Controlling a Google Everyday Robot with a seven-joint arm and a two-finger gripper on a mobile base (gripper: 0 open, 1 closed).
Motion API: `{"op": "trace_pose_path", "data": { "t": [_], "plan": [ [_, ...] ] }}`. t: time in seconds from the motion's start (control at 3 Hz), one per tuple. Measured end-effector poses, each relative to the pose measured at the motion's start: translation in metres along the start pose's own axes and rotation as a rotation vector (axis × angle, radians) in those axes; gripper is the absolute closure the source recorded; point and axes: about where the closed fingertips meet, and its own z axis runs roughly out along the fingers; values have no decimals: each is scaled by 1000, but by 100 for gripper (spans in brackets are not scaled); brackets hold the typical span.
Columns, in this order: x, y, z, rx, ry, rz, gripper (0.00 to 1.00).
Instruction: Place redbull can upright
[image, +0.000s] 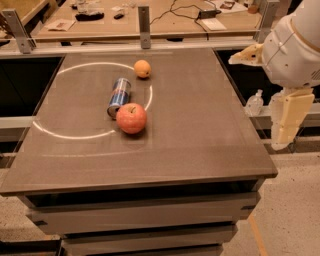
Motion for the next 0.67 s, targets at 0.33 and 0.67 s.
{"op": "trace_pose_path", "data": {
  "t": [0.33,0.67],
  "plan": [
    [-8,-7,12,-60,25,-270,0],
    [-15,-13,22,-64,92,-423,0]
  ]
}}
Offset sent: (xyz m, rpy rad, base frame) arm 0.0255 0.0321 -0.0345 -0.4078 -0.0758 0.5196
